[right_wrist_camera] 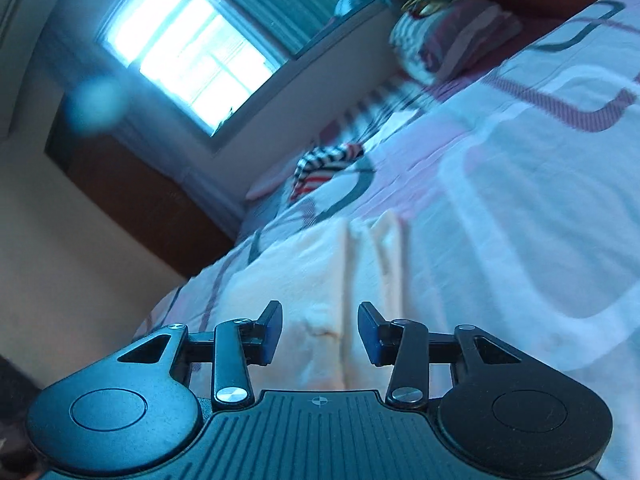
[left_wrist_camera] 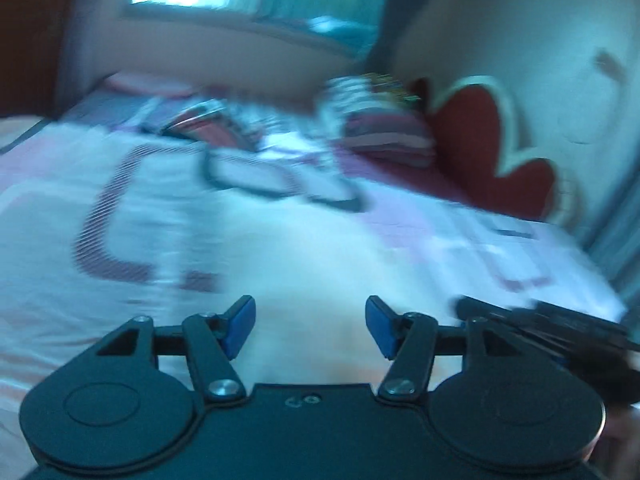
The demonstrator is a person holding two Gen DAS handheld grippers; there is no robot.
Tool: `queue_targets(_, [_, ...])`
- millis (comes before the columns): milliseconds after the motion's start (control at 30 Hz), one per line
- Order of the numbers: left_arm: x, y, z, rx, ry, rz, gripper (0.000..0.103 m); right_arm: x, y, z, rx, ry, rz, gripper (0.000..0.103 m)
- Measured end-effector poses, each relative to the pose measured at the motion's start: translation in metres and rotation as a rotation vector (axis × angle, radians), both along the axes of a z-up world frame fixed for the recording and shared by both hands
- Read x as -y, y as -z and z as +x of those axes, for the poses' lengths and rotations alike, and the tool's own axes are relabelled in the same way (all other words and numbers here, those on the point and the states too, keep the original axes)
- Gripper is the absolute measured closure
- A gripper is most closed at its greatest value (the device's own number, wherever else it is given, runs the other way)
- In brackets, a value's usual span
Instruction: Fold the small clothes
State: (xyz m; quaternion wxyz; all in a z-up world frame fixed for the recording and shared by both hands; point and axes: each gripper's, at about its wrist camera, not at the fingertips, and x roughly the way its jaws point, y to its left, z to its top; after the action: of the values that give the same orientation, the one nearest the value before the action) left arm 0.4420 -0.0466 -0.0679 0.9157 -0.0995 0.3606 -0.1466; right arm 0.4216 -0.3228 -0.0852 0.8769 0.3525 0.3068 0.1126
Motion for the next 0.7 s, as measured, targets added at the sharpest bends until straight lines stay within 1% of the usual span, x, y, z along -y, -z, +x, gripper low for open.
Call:
queue_targets(67, [-0.004,0.012,0.014,-0.032,-0.018,0.031,0.049,-0.010,0.008,0.011,-0.036,-0.031,-0.005,0.061])
queue_targets(100, [-0.006,0.020,0.017,-0.047,-0.018,0.041,0.046,-0.014,0.013,0.018,-0.060,-0.044,-0.008,0.061])
queue_targets(133, [-0.011,0.026,0.017,-0.065,-0.021,0.039,0.047,-0.017,0.017,0.022,-0.080,-0.053,-0.014,0.060])
queue_targets(200, [-0.016,0.036,0.016,-0.097,-0.028,0.015,0.046,-0.021,0.021,0.026,-0.089,-0.071,-0.015,0.060])
queue_targets(267, [-0.028,0.041,0.015,-0.115,-0.041,-0.048,0.045,-0.025,0.020,0.029,-0.086,-0.102,-0.014,0.060])
queue_targets(300, [-0.030,0.041,0.015,-0.115,-0.040,-0.058,0.045,-0.026,0.019,0.031,-0.076,-0.122,-0.013,0.060])
queue_targets(367, [-0.033,0.040,0.015,-0.114,-0.022,-0.060,0.046,-0.031,0.023,0.037,-0.095,-0.140,-0.034,0.060])
queue_targets(433, [-0.037,0.041,0.019,-0.124,-0.009,-0.082,0.048,-0.029,0.030,0.045,-0.113,-0.136,0.004,0.060])
queue_targets(467, [-0.042,0.038,0.019,-0.109,-0.007,-0.101,0.050,-0.026,0.032,0.048,-0.118,-0.134,0.027,0.060])
queue_targets(500, [-0.047,0.032,0.017,-0.063,-0.014,-0.117,0.053,-0.026,0.033,0.050,-0.122,-0.139,0.041,0.060])
queue_targets(533, [-0.051,0.024,0.013,-0.009,-0.022,-0.130,0.053,-0.026,0.032,0.053,-0.122,-0.157,0.042,0.060])
queue_targets(567, [-0.054,0.018,0.013,0.030,-0.016,-0.140,0.052,-0.028,0.032,0.054,-0.122,-0.167,0.024,0.060])
queue_targets(600, [-0.054,0.016,0.017,0.033,-0.009,-0.124,0.051,-0.031,0.031,0.055,-0.120,-0.178,0.000,0.061])
queue_targets(667, [-0.047,0.023,0.033,-0.029,0.009,-0.058,0.051,-0.036,0.029,0.057,-0.116,-0.183,-0.040,0.061])
queue_targets(700, [-0.048,0.027,0.038,-0.041,0.015,-0.066,0.047,-0.040,0.027,0.057,-0.118,-0.185,-0.065,0.077])
